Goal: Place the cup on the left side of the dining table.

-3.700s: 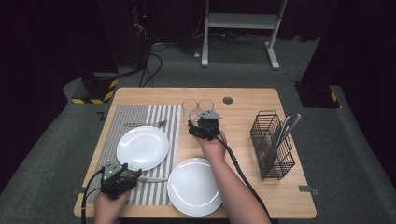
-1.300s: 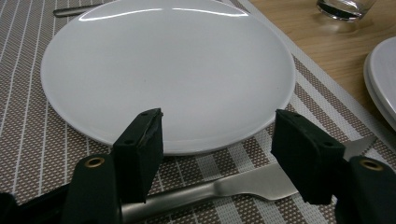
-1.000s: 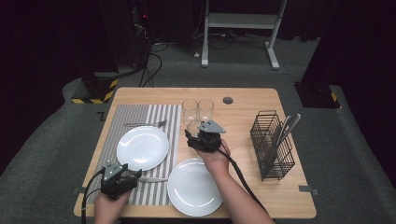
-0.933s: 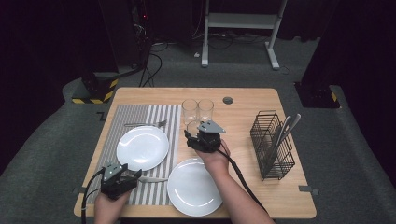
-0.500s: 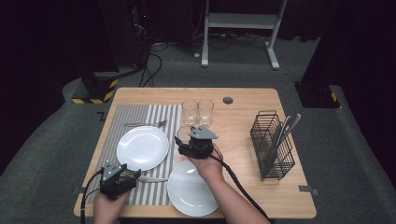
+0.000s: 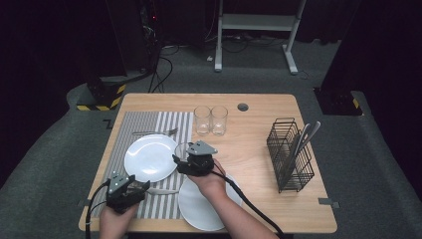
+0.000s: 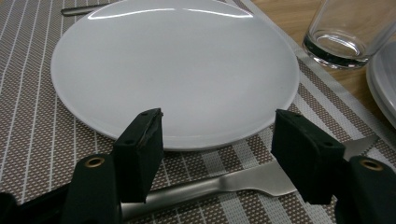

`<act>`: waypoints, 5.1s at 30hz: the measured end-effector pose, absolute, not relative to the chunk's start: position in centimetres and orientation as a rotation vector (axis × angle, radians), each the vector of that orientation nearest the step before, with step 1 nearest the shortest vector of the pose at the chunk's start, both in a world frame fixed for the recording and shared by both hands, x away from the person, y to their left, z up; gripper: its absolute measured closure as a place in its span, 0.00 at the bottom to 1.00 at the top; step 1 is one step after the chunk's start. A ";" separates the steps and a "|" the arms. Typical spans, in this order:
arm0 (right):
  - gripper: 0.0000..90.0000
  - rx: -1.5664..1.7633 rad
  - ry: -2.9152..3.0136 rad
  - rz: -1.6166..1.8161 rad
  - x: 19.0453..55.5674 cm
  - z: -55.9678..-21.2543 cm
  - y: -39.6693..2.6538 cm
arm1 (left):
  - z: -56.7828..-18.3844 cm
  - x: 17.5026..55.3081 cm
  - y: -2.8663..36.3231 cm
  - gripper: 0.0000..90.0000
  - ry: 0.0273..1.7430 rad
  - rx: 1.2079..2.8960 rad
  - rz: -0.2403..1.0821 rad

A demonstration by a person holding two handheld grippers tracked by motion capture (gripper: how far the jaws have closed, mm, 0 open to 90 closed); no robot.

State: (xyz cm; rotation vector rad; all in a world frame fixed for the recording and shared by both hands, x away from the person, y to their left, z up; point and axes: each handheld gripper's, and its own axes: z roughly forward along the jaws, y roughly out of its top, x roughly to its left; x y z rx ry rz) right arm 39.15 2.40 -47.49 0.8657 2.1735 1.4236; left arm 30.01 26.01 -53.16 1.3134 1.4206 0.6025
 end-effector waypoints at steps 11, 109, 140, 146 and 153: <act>0.31 0.839 2.202 1.418 38.4 -47.9 3.1 | -53.1 29.9 26.0 0.38 1.423 1.307 0.603; 0.48 0.832 2.111 1.505 35.9 -44.9 -1.3 | -53.4 29.9 25.5 0.38 1.421 1.347 0.600; 0.55 1.118 1.986 1.212 36.5 -49.3 -14.4 | -53.5 29.9 25.0 0.38 1.395 1.362 0.580; 0.57 1.178 2.023 1.112 35.9 -51.7 -15.8 | -53.6 29.8 25.0 0.38 1.399 1.362 0.583; 0.53 1.193 2.087 0.987 35.2 -53.2 -15.8 | -53.6 29.8 24.9 0.38 1.397 1.367 0.588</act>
